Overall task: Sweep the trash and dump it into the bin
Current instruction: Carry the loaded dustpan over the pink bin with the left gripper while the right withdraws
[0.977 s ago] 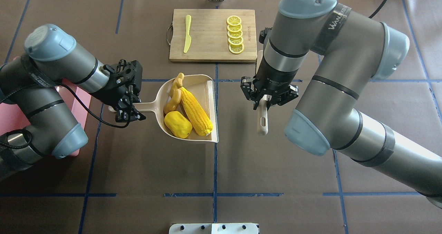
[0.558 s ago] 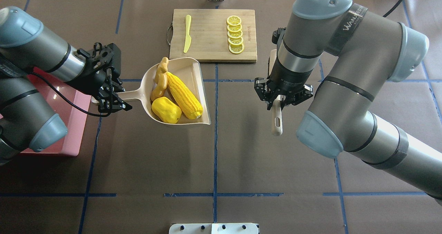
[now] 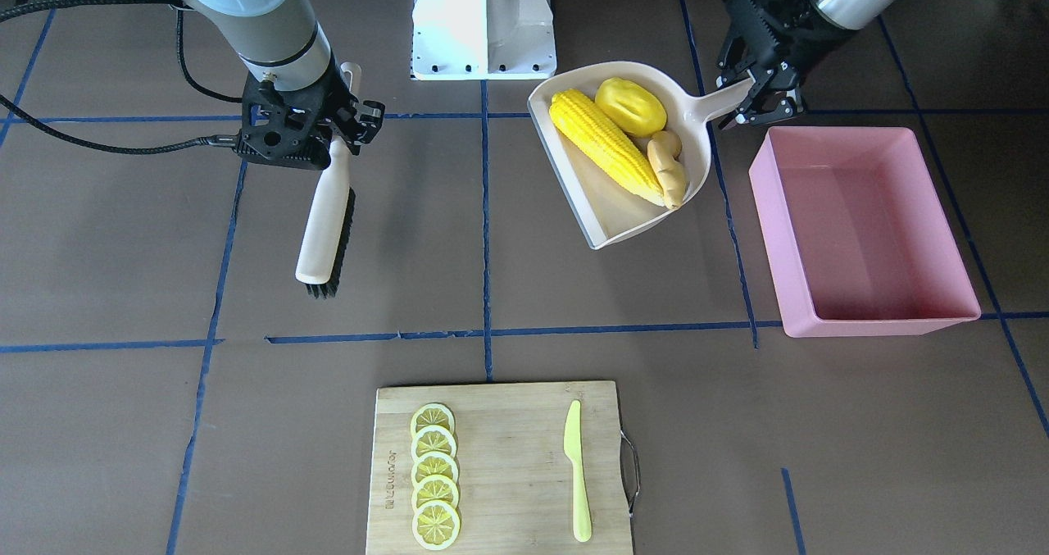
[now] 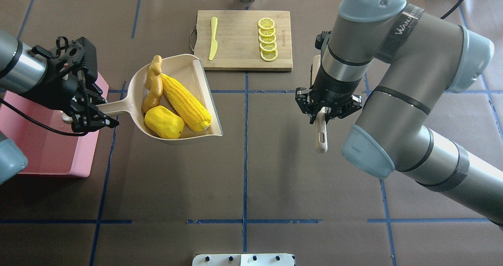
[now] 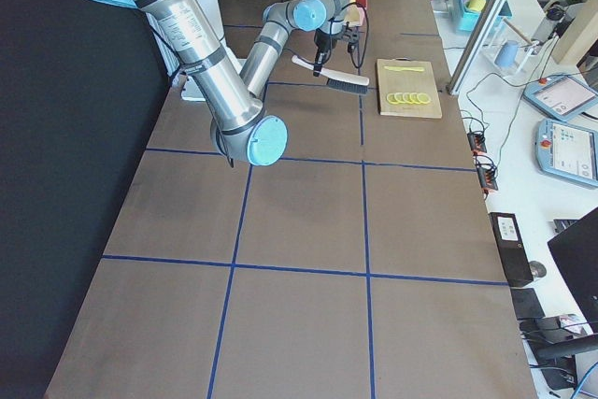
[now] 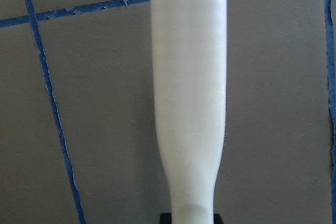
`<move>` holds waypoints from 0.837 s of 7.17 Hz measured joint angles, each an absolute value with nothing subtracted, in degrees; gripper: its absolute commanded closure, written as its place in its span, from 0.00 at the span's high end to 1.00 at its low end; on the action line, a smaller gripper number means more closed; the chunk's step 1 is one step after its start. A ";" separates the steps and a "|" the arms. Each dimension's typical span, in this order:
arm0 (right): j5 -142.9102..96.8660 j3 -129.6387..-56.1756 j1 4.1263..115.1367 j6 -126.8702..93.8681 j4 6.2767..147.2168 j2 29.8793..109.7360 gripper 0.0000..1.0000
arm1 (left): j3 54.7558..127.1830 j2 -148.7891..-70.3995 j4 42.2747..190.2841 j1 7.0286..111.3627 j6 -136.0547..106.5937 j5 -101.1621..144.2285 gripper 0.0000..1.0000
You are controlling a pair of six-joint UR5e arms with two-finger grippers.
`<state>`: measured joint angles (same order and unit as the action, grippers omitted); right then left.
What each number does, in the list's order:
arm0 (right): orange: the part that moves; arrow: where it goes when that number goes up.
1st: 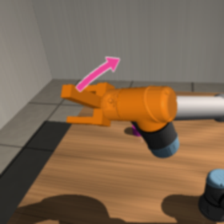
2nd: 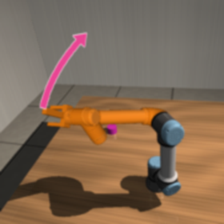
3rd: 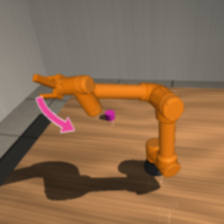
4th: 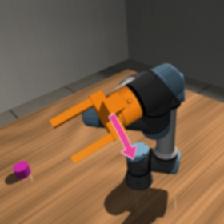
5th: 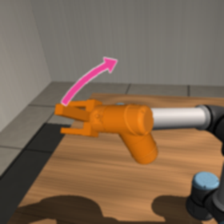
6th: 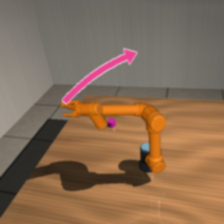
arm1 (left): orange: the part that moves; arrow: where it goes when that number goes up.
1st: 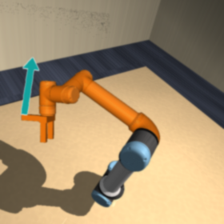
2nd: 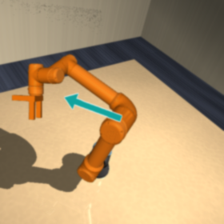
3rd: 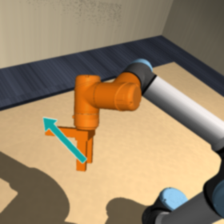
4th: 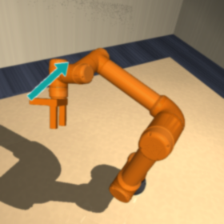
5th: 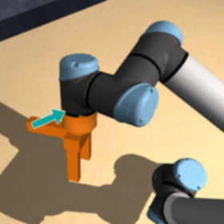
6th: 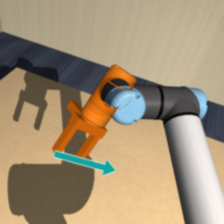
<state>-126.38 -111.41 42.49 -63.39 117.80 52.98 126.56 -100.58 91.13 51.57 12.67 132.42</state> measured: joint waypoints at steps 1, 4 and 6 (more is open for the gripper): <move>-126.24 -111.88 42.92 -62.94 117.83 53.81 0.00 | 130.35 -99.46 84.11 52.83 18.35 130.76 0.00; -125.98 -118.77 46.24 -55.47 117.86 62.53 0.00 | 134.01 -94.95 76.01 59.21 29.12 131.72 0.00; -124.92 -120.13 47.02 -52.80 117.82 65.27 0.00 | 132.99 -92.68 75.79 64.01 32.88 140.00 0.00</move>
<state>-124.92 -120.13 47.02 -52.80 117.82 65.27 132.99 -92.68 75.79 64.01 32.88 140.00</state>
